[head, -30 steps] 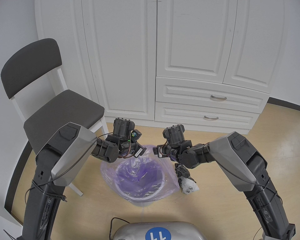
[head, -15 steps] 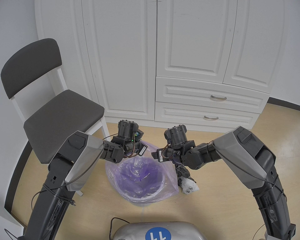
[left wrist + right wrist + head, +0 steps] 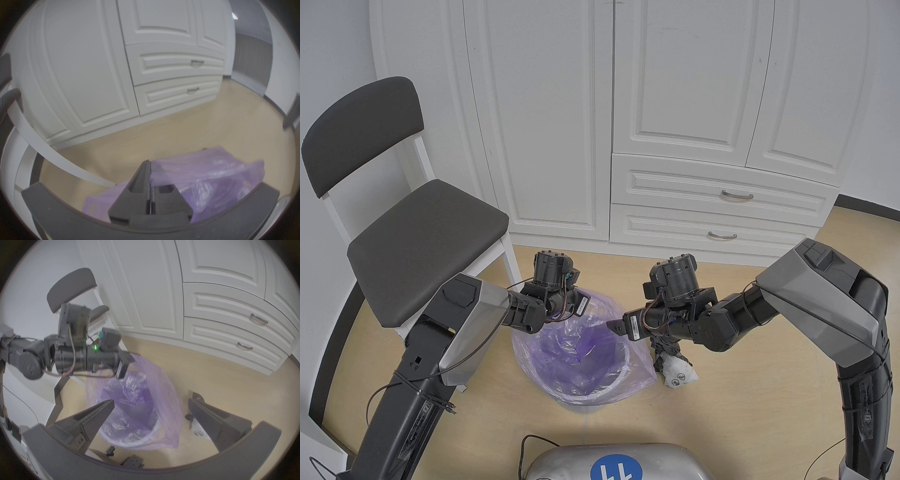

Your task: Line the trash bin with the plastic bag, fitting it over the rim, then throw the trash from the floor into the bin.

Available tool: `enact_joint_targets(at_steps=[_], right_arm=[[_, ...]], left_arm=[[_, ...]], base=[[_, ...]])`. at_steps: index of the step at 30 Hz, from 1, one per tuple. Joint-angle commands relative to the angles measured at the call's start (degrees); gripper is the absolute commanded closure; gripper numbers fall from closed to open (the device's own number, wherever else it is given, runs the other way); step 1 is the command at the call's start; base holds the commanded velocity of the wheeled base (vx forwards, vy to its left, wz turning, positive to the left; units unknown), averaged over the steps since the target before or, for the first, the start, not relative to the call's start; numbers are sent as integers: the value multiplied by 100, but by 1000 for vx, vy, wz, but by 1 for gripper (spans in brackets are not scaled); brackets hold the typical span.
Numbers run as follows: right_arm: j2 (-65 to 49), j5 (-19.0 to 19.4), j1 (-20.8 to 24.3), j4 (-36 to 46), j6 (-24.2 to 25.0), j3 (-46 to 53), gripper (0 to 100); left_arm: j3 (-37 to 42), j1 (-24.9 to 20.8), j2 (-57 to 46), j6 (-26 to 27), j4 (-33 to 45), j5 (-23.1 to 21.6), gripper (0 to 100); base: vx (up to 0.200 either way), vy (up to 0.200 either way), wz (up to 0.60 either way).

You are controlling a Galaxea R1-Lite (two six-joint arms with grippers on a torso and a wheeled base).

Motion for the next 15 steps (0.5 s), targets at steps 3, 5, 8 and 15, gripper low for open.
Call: enact_joint_targets(at_steps=[3,5,8,15], right_arm=[[70,-41,19,-95,-84,467,0],[158,-85,19,-183,-49,432,0],[272,-138,19,-587,-41,449,0],[369,-182,168,-974,-41,546,0]], left_arm=[[-12,39,-12,-636,-511,-10,100],[-12,56,-3,-653,-564,8,100],[-12,83,76,-680,-784,26,100],[-12,74,111,-856,-951,114,0]], base=[[0,0,0],[0,0,0],[0,0,0],[0,0,0]])
